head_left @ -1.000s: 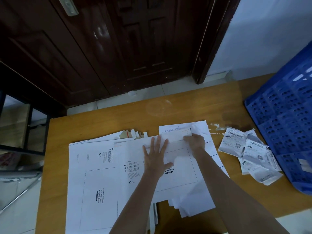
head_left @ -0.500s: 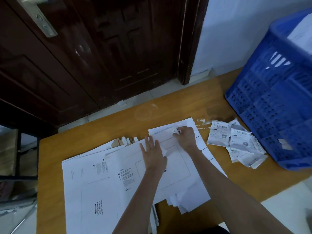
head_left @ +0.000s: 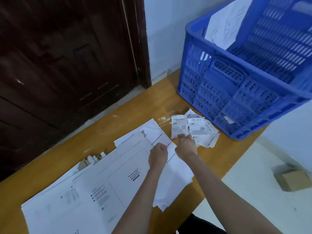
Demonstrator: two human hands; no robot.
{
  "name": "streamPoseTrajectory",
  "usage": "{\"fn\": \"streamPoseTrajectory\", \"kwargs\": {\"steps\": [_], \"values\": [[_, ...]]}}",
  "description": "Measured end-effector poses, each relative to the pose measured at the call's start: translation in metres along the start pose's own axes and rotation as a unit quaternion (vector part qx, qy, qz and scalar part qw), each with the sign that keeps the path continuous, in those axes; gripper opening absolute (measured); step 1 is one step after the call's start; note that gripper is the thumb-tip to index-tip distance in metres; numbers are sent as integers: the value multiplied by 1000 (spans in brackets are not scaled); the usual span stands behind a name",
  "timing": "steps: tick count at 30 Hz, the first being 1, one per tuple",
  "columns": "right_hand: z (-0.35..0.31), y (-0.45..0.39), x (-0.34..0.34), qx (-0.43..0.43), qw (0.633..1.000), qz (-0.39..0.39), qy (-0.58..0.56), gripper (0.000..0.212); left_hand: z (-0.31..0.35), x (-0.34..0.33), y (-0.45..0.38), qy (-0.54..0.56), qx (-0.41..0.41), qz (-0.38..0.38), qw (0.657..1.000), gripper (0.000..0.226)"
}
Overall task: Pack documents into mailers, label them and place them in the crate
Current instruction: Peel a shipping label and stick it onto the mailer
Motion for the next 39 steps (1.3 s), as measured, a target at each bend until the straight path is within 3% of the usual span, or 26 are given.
{"fn": "streamPoseTrajectory", "kwargs": {"steps": [4, 8, 10, 13, 16, 20, 22, 31, 39], "values": [[4, 10, 0, 25, 997, 55, -53, 55, 0, -9, 0, 138, 33, -11, 990, 16], [2, 24, 2, 62, 981, 151, -100, 52, 11, -6, 7, 367, 72, 13, 927, 17], [-2, 30, 4, 76, 966, 207, -135, 45, 15, -3, 9, 423, 77, 22, 903, 19], [-9, 41, 10, 90, 946, 267, -163, 42, 17, 3, 12, 438, 68, 36, 896, 18], [-16, 41, 13, 112, 956, 204, -178, 41, 14, 10, 15, 435, 61, 49, 897, 12], [-20, 40, 16, 52, 959, 106, -259, 23, 9, 17, 19, 438, 60, 61, 895, 13], [-23, 43, 23, 44, 952, 94, -287, 13, 6, 20, 19, 436, 60, 70, 895, 16], [-29, 39, 24, 5, 939, 58, -338, 10, 7, 31, 25, 412, 92, 2, 906, 12], [-31, 34, 18, 15, 942, 35, -333, 10, -2, 36, 29, 453, 116, -18, 884, 12]]}}
Point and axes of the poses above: each hand's wrist, its own y-axis away from the middle knuckle, its own x-axis out of the back of the hand, z = x × y, the point moved 2 cm from there along -y, towards the middle knuckle, and after that the axes turned 12 degrees about y, right-handed, at the moved point
